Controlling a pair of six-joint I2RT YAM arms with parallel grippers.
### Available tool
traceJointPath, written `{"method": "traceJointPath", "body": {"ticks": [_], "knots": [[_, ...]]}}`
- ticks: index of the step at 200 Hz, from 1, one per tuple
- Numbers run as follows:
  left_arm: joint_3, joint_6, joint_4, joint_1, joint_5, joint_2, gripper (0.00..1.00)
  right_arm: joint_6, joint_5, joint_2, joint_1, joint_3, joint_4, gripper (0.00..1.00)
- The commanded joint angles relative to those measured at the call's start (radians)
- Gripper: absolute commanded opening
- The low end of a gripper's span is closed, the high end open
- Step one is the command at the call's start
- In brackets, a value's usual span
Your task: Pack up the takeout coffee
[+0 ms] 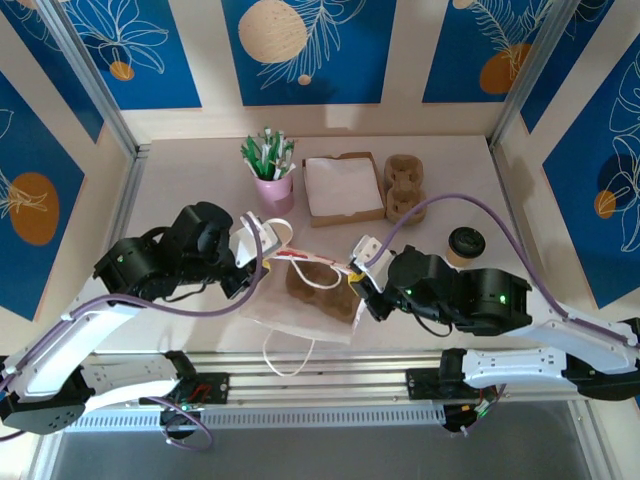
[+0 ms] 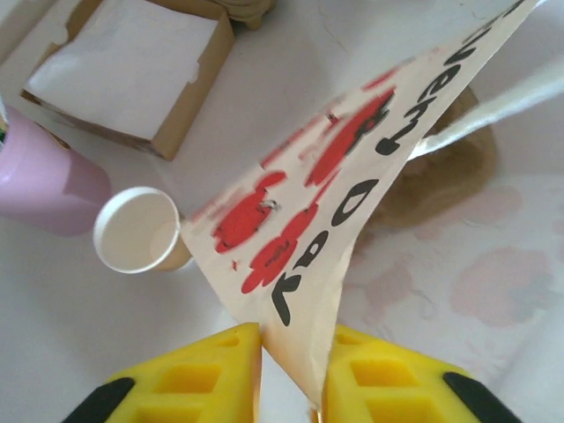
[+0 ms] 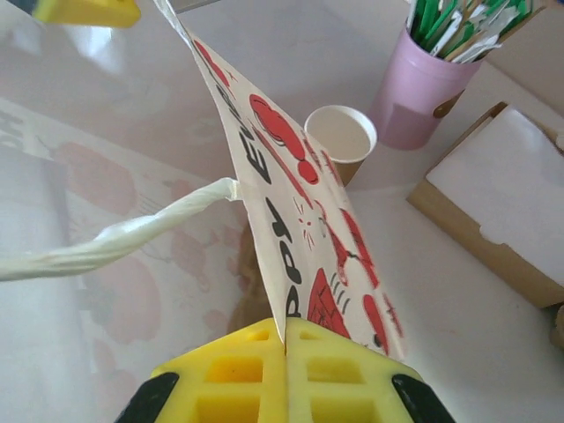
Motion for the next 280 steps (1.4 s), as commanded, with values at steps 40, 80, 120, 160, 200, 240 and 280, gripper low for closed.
{"method": "traceJointPath", "body": {"ticks": [40,80,120,160,200,240,280], "knots": [[-0.033,-0.061,0.031,0.011,0.066,0.007,0.05,-0.133,0.143,0.012,0.125,-0.053,0.17,0.0],[-0.11,-0.088,0.153,0.011,0.049,-0.108,0.47,-0.194,0.257,-0.007,0.172,-0.159,0.242,0.0],[-0.183,-0.102,0.28,0.011,0.018,-0.247,0.64,-0.247,0.228,-0.081,0.174,-0.248,0.309,0.0],[-0.247,-0.128,0.359,0.011,0.059,-0.312,0.8,-0.3,0.189,-0.101,0.166,-0.286,0.322,0.0],[-0.26,-0.181,0.422,0.011,0.071,-0.338,0.84,-0.285,0.07,-0.093,0.089,-0.237,0.238,0.0],[-0.281,-0.214,0.453,0.011,0.086,-0.329,0.86,-0.247,-0.146,-0.078,-0.095,-0.193,0.188,0.0],[-0.309,-0.234,0.501,0.011,0.077,-0.336,0.87,-0.205,-0.328,-0.015,-0.26,-0.15,0.184,0.0]]}}
